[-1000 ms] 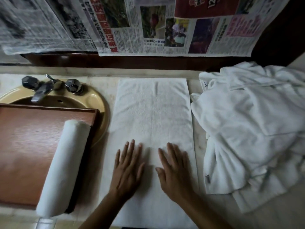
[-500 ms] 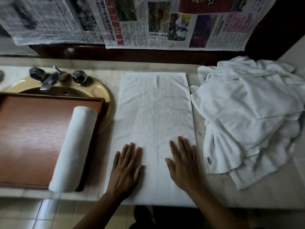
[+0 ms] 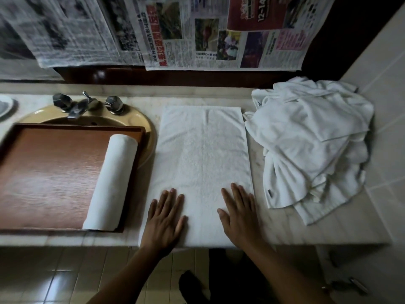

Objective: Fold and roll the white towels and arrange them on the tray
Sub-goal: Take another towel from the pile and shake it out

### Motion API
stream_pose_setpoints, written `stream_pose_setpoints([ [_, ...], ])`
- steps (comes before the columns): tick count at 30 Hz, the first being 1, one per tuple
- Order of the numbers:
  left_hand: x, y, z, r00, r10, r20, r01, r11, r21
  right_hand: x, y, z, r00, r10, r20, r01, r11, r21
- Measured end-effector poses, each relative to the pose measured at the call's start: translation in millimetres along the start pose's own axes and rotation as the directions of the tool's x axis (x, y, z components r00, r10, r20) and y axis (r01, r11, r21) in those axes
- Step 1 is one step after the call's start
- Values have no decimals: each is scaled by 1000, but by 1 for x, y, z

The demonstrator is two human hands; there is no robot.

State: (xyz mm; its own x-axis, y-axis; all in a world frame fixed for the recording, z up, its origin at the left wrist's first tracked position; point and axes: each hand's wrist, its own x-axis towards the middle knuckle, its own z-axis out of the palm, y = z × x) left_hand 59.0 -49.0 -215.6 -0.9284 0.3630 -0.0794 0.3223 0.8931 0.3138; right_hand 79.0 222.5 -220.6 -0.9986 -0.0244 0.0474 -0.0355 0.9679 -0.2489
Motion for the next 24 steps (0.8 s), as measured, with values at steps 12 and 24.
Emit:
stream_pose_setpoints([
  [12,12,12,-16,991,-108,83,106,994,22,25,15,-19,998,-63,27,63,998,-5],
  [24,113,149,-30,966,-246,-74,223,946,-237,202,84,-68,996,-92,-1,88,957,278],
])
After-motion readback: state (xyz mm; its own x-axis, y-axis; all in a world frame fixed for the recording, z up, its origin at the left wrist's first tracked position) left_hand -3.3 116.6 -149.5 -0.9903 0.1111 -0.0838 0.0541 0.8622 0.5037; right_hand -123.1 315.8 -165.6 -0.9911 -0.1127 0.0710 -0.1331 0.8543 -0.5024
